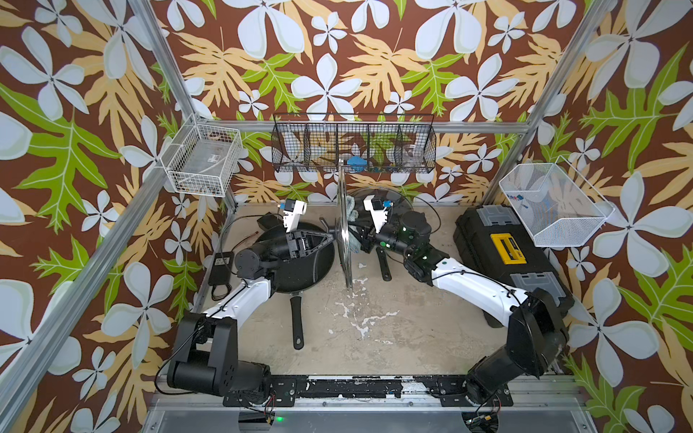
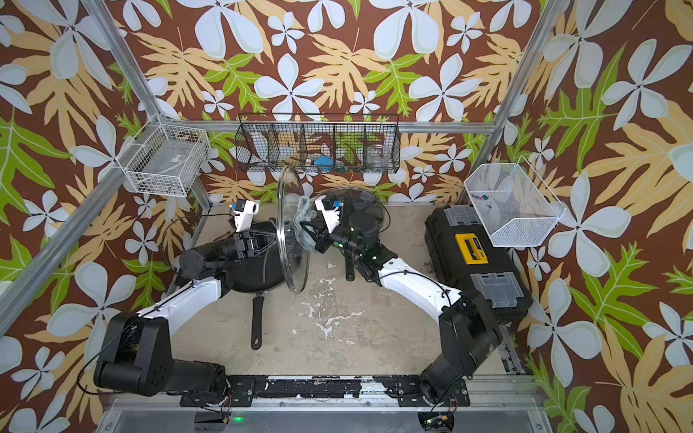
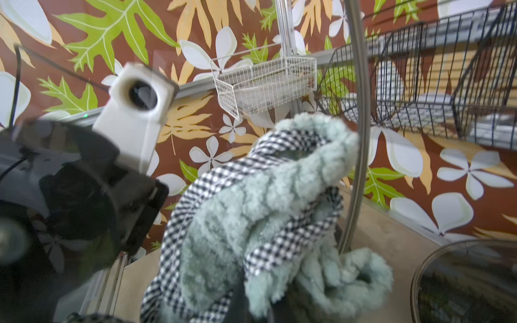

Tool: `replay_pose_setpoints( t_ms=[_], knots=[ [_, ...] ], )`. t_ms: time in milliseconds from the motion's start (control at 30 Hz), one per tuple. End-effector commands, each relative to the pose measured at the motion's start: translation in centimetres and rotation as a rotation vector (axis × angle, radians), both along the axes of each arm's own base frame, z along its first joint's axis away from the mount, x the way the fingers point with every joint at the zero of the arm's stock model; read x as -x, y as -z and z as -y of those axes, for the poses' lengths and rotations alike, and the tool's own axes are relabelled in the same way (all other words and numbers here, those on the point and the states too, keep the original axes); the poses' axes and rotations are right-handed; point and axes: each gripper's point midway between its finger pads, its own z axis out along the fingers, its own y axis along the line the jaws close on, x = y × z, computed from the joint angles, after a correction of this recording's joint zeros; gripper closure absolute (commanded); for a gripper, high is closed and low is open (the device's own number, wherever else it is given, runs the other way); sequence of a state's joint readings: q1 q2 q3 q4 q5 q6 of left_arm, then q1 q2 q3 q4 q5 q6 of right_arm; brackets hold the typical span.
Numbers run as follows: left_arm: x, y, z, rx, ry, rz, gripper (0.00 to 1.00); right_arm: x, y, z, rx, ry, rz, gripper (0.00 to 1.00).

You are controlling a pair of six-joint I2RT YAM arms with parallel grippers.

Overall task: Wipe the pot lid with a cloth
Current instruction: Wipe the pot lid.

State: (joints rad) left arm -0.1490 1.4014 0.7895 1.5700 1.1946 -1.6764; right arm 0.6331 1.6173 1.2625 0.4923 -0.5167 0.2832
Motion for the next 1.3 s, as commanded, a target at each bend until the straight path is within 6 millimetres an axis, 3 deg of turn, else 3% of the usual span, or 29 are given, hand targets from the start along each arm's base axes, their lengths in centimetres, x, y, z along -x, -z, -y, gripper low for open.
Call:
replay_pose_setpoints(
  t_ms=[0, 100, 267, 400, 533, 667, 833, 933, 1100, 1167, 1267],
  knots=[
    [2.0, -2.3, -0.6, 0.060, -0.023, 0.186, 1.00, 0.4, -4.0, -0.6, -0.028, -0.047, 0.073, 1.00],
    [1.7, -2.0, -0.5, 0.058, -0.028, 0.179, 1.00, 2.6, -7.1, -0.7, -0.058, -0.104, 0.139, 1.00],
    [1.2, -1.4, -0.5, 0.058, -0.033, 0.165, 1.00, 8.9, -9.4, -0.2, -0.077, -0.202, 0.258, 1.00],
    [1.2, -1.5, -0.5, 0.062, -0.034, 0.165, 1.00, 14.0, -8.2, 0.4, -0.101, -0.293, 0.280, 1.00],
    [1.1, -1.6, -0.5, 0.066, -0.034, 0.163, 1.00, 16.4, -3.8, 0.9, -0.106, -0.335, 0.192, 1.00],
    [1.3, -2.0, -0.6, 0.068, -0.033, 0.170, 1.00, 14.4, 1.7, 1.0, -0.045, -0.236, 0.064, 1.00],
    [2.1, -2.6, -0.7, 0.080, -0.015, 0.189, 1.00, 9.2, 5.5, 0.2, 0.011, -0.117, -0.042, 1.00],
    [2.4, -2.8, -0.7, 0.081, -0.012, 0.197, 1.00, 6.1, 5.5, -0.1, 0.001, -0.071, -0.059, 1.00],
    [2.4, -2.4, -0.7, 0.082, -0.012, 0.187, 1.00, 1.3, 3.6, 0.0, -0.025, -0.006, -0.051, 1.00],
    [2.7, -2.3, -0.7, 0.084, -0.010, 0.190, 1.00, 0.0, 1.7, -0.4, -0.028, -0.002, -0.026, 1.00],
    [2.5, -2.0, -0.7, 0.081, -0.012, 0.184, 1.00, -0.4, -1.8, -0.8, -0.039, -0.013, 0.035, 1.00]
  ],
)
